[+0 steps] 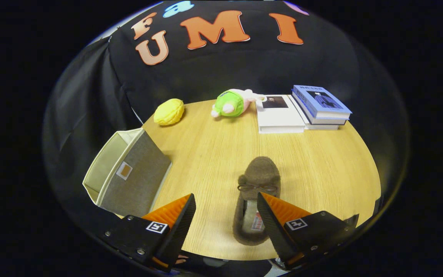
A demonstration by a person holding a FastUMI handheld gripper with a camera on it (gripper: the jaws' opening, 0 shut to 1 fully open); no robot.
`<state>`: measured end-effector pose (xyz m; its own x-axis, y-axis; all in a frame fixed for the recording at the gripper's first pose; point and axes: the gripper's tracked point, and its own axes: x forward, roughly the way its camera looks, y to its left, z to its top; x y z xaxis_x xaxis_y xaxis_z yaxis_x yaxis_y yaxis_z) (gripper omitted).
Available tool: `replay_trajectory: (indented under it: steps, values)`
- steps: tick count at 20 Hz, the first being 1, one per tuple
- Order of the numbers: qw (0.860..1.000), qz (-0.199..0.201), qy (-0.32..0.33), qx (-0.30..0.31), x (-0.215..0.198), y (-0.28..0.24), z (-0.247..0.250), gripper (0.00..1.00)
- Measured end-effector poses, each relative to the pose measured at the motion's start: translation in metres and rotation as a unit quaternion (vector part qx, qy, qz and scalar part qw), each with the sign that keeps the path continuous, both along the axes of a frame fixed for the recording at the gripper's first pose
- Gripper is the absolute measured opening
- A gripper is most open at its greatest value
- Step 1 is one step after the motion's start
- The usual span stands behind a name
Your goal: Open the storage box then place both shoes into the box .Put the left shoe in first, then the right shoe, with the right side of both shoes facing outward in a uniform manner.
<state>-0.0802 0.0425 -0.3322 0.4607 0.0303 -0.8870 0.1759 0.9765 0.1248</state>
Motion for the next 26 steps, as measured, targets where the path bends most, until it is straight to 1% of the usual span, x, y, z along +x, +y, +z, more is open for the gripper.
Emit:
replay_trajectory:
  steps: [2,5,9,11,12,13,14,15,16,17,18,24,26]
  values:
    - [1.000,-0.008,0.017,-0.004,-0.010,-0.014,-0.017,0.92]
    - [0.998,-0.034,0.038,-0.022,-0.018,-0.039,-0.044,0.90]
    - [0.997,-0.053,0.050,-0.032,-0.018,-0.060,-0.064,0.84]
    - [0.996,-0.062,0.056,-0.033,-0.016,-0.068,-0.075,0.80]
    - [0.995,-0.069,0.056,-0.034,-0.015,-0.072,-0.079,0.74]
    - [0.995,-0.077,0.052,-0.031,-0.011,-0.074,-0.084,0.71]
    - [0.994,-0.086,0.058,-0.029,-0.012,-0.075,-0.090,0.63]
    - [0.994,-0.093,0.059,-0.029,-0.011,-0.077,-0.096,0.59]
    - [0.993,-0.097,0.060,-0.034,-0.011,-0.081,-0.101,0.52]
    - [0.993,-0.103,0.059,-0.023,-0.009,-0.079,-0.104,0.45]
    - [0.992,-0.110,0.057,-0.022,-0.009,-0.079,-0.104,0.36]
    - [0.988,-0.141,0.056,-0.020,-0.008,-0.087,-0.100,0.08]
    - [0.988,-0.139,0.052,-0.027,-0.004,-0.087,-0.093,0.05]
